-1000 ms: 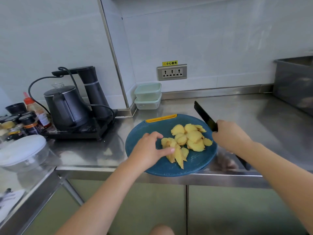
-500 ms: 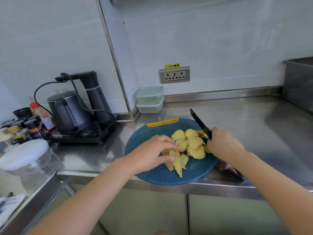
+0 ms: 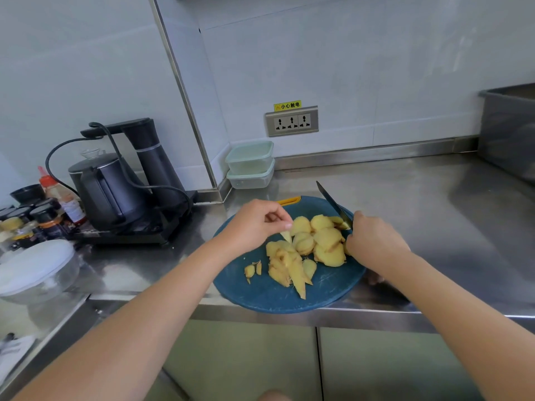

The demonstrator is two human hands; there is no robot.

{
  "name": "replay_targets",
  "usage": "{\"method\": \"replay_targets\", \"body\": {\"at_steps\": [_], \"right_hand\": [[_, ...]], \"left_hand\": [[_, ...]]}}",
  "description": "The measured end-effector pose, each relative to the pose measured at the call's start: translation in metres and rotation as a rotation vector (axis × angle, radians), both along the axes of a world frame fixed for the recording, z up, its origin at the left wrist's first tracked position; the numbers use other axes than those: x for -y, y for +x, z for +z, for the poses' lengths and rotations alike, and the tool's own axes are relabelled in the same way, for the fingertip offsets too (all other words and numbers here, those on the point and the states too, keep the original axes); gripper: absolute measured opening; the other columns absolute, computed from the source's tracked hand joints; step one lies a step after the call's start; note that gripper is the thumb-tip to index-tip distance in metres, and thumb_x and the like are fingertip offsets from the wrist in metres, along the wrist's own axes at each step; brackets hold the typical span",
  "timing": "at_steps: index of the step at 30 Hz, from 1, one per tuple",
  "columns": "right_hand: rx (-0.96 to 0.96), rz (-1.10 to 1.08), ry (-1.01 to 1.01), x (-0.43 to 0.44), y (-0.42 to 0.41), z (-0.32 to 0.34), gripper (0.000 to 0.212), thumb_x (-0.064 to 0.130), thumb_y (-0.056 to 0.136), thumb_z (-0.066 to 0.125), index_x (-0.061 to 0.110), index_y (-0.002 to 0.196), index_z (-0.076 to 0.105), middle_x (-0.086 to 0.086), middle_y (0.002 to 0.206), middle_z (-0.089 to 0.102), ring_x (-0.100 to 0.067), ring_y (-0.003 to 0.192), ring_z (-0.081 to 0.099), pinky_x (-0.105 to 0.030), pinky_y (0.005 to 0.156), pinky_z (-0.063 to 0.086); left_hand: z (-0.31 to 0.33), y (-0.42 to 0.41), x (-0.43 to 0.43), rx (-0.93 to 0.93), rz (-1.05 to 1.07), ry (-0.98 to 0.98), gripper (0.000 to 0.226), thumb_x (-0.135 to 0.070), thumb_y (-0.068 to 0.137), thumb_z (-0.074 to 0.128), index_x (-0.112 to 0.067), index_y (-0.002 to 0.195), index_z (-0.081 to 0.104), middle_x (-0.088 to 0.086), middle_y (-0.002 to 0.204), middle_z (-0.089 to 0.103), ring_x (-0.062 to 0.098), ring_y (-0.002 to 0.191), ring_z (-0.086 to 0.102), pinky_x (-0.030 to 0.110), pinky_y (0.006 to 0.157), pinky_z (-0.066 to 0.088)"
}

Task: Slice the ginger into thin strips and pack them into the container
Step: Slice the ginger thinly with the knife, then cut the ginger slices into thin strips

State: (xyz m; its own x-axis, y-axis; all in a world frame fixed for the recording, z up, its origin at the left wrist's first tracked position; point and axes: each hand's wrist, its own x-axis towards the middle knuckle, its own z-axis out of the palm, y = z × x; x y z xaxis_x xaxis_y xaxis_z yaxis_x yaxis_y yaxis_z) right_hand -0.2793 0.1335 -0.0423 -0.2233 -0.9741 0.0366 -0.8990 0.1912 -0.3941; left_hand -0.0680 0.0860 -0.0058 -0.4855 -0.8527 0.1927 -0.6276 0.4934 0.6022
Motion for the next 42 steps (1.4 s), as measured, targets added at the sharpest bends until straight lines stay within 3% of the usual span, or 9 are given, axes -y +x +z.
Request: {"method": "replay_targets", "body": {"at_steps": [5,8,11,18,27,30,34,38,42], "right_hand": [[0.010,-0.004,-0.006,0.000,0.000,0.001,0.007,0.009,0.092,0.043,0.011,0.094,0.037,-0.004,0.079,0.042,-0.025,0.079,0.051,-0.033,0.067,0.045],[0.003,-0.001,-0.005,0.000,0.000,0.001,0.007,0.010,0.093,0.043,0.011,0.095,0.037,-0.002,0.076,0.041,-0.024,0.079,0.052,-0.034,0.068,0.047],[-0.017,-0.002,0.002,0.000,0.002,0.000,0.007,0.011,0.094,0.043,0.011,0.099,0.038,-0.003,0.079,0.043,-0.024,0.080,0.052,-0.035,0.069,0.048],[-0.047,-0.013,0.011,-0.001,0.006,0.000,0.016,0.010,0.095,0.041,0.006,0.111,0.043,-0.008,0.087,0.048,-0.027,0.086,0.057,-0.037,0.074,0.052],[-0.079,-0.018,0.023,-0.004,0.011,0.002,0.018,0.008,0.095,0.039,0.004,0.113,0.042,-0.013,0.097,0.057,-0.027,0.086,0.056,-0.034,0.069,0.048],[-0.083,-0.019,0.015,-0.005,0.011,0.002,0.012,0.006,0.094,0.039,0.005,0.106,0.041,-0.014,0.102,0.058,-0.026,0.081,0.051,-0.034,0.067,0.044],[-0.064,-0.025,0.014,-0.004,0.010,0.001,0.012,0.007,0.094,0.040,0.007,0.106,0.040,-0.009,0.089,0.050,-0.025,0.080,0.051,-0.034,0.067,0.045],[-0.059,-0.011,0.000,-0.004,0.009,0.001,0.006,0.009,0.095,0.041,0.009,0.100,0.037,-0.008,0.086,0.050,-0.024,0.078,0.051,-0.033,0.066,0.046],[-0.069,-0.010,-0.001,-0.005,0.009,0.001,0.015,0.009,0.096,0.040,0.005,0.110,0.042,-0.007,0.085,0.047,-0.024,0.079,0.050,-0.032,0.066,0.045]], "left_hand": [[-0.011,0.010,0.002,0.102,0.044,-0.022,0.020,-0.034,0.088,0.065,-0.028,0.108,0.066,-0.016,0.104,0.058,0.003,0.098,0.055,0.008,0.075,0.040],[-0.010,0.019,-0.012,0.221,-0.066,-0.015,0.045,-0.050,0.073,0.073,-0.038,0.115,0.062,-0.019,0.120,0.047,-0.001,0.113,0.042,0.013,0.089,0.032],[-0.011,0.027,-0.025,0.379,-0.137,-0.058,0.057,-0.048,0.069,0.077,-0.040,0.123,0.058,-0.023,0.124,0.041,-0.004,0.116,0.031,0.013,0.094,0.025],[-0.024,0.038,-0.035,0.347,-0.115,-0.240,0.029,-0.035,0.077,0.075,-0.032,0.103,0.062,-0.019,0.105,0.052,0.002,0.102,0.042,0.016,0.087,0.034],[-0.024,0.039,-0.033,0.249,-0.080,-0.006,0.025,-0.031,0.076,0.078,-0.036,0.096,0.063,-0.020,0.087,0.061,-0.006,0.080,0.053,0.009,0.071,0.042],[-0.016,0.040,-0.025,0.256,-0.062,0.114,0.024,-0.031,0.077,0.077,-0.036,0.098,0.066,-0.017,0.090,0.062,-0.003,0.079,0.057,0.015,0.073,0.047],[-0.003,0.041,-0.015,0.252,-0.104,0.215,0.024,-0.028,0.082,0.074,-0.031,0.105,0.068,-0.010,0.095,0.068,0.006,0.085,0.065,0.026,0.084,0.052],[0.006,0.047,-0.008,0.247,-0.075,0.210,0.017,-0.024,0.083,0.073,-0.031,0.098,0.068,-0.010,0.096,0.070,0.009,0.090,0.066,0.035,0.092,0.051],[0.020,0.059,-0.001,0.208,-0.030,0.191,0.015,-0.023,0.083,0.072,-0.031,0.096,0.067,-0.008,0.097,0.069,0.007,0.088,0.065,0.034,0.089,0.053]]}}
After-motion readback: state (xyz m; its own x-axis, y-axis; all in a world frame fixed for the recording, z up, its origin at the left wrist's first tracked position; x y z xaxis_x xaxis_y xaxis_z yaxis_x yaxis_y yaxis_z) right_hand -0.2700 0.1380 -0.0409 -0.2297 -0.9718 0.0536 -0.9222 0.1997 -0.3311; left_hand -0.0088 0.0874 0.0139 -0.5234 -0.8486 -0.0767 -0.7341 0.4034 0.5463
